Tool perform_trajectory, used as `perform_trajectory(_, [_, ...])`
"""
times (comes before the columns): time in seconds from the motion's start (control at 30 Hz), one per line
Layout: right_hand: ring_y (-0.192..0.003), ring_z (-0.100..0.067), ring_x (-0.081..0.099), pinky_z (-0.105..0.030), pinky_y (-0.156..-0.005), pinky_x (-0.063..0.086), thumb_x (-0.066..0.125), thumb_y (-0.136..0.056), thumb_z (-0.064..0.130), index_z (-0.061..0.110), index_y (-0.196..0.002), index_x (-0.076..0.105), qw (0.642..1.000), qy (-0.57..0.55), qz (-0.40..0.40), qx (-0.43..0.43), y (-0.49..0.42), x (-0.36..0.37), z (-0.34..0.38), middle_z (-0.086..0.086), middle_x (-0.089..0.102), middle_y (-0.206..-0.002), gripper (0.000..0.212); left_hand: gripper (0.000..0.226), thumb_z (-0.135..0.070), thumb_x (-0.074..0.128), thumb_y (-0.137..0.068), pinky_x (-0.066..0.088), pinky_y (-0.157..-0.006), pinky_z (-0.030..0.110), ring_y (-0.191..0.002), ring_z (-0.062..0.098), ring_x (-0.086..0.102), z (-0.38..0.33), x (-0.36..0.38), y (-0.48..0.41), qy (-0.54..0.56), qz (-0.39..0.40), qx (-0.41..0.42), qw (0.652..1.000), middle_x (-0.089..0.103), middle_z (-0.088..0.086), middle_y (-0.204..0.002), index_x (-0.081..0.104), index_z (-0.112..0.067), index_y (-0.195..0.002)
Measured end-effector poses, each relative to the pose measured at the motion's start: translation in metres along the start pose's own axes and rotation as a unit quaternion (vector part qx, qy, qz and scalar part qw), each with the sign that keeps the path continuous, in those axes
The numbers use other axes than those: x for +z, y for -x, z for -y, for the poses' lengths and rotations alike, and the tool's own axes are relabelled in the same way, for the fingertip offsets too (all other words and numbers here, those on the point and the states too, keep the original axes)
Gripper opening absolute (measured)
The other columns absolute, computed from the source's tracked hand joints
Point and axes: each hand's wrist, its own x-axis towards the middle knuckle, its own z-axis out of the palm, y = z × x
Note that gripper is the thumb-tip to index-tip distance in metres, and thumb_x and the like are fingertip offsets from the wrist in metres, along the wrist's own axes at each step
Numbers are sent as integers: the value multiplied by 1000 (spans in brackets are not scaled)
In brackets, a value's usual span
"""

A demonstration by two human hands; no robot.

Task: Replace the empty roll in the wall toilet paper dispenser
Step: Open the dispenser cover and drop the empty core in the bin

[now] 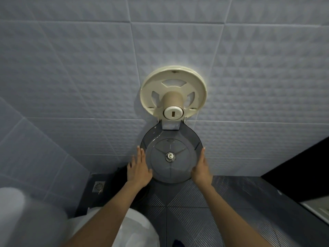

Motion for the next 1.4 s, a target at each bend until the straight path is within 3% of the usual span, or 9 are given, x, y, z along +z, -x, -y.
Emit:
perform_trajectory(0.1, [-123, -35, 49, -40, -80, 45, 45, -91, 7, 20, -151, -14, 1000, 3, 0, 6, -3, 5, -2, -12, 20, -157, 86, 87, -37, 45, -94, 19, -117, 49, -148, 34, 7, 2, 3, -2, -6, -15, 7, 1000, -27, 4, -158, -16, -10, -150])
perform_trajectory(0.23, [-146, -33, 16, -46, -117, 21, 56, -89, 20, 16, -152, 3, 996, 27, -78, -37, -10, 5, 11, -17, 12, -158, 83, 83, -39, 41, -96, 17, -118, 46, -149, 28, 8, 11, 3, -4, 1, -32, 27, 999, -21, 3, -160, -14, -11, -151])
perform_trajectory(0.37, [-143, -28, 25, -43, -113, 27, 57, -89, 37, 19, -150, 20, 972, -82, -163, -151, -16, -17, 64, -13, 23, -156, 74, 68, -28, 35, -100, 16, -119, 40, -150, 18, 9, 19, 0, -6, 35, -56, 66, 996, -12, 1, -161, -5, -11, -152])
perform_trajectory(0.5, [-143, -20, 25, -41, -110, 33, 57, -85, 51, 25, -150, 15, 935, -223, -186, -204, -29, -41, 127, -3, 25, -156, 81, 64, -25, 36, -100, 21, -117, 40, -149, 17, 12, 21, -4, -7, 44, -67, 74, 994, -6, -1, -162, 1, -12, -153])
perform_trajectory(0.7, [-138, -23, 34, -43, -103, 43, 67, -77, 54, 28, -150, 12, 923, -329, -166, -114, -55, -46, 183, 0, 25, -155, 95, 65, -24, 34, -100, 22, -116, 36, -148, 15, 14, 21, 1, -7, 61, -72, 70, 993, -9, -1, -162, -3, -12, -152])
perform_trajectory(0.87, [-116, -28, 51, -42, -90, 50, 69, -77, 43, 36, -145, 28, 920, -354, -160, -49, -67, -41, 191, -7, 40, -137, 80, 65, -29, 32, -101, 22, -118, 38, -148, 15, 13, 24, 5, -8, 68, -60, 60, 994, -11, -4, -161, -6, -14, -152])
perform_trajectory(1.17, [-116, -23, 48, -40, -94, 48, 69, -78, 36, 38, -141, 37, 893, -410, -183, -34, -28, -28, 181, -4, 43, -131, 71, 68, -35, 33, -101, 21, -118, 40, -148, 18, 17, 34, 4, -3, 76, -36, 87, 993, -10, -2, -162, -7, -15, -152])
perform_trajectory(1.33, [-106, -11, 46, -24, -83, 41, 71, -79, 31, 31, -140, 41, 870, -447, -206, -27, 18, -17, 172, -6, 44, -133, 68, 65, -31, 35, -101, 21, -117, 37, -148, 17, 17, 61, -4, 30, 79, -53, 118, 988, 0, -1, -162, 1, -13, -153])
perform_trajectory(1.4, [-110, -14, 49, -33, -92, 47, 70, -77, 35, 34, -137, 43, 859, -470, -199, -30, 40, -9, 168, -4, 46, -131, 65, 61, -28, 36, -101, 23, -116, 37, -146, 19, 22, 81, -4, 46, 85, -65, 112, 988, 10, 0, -162, 10, -13, -153])
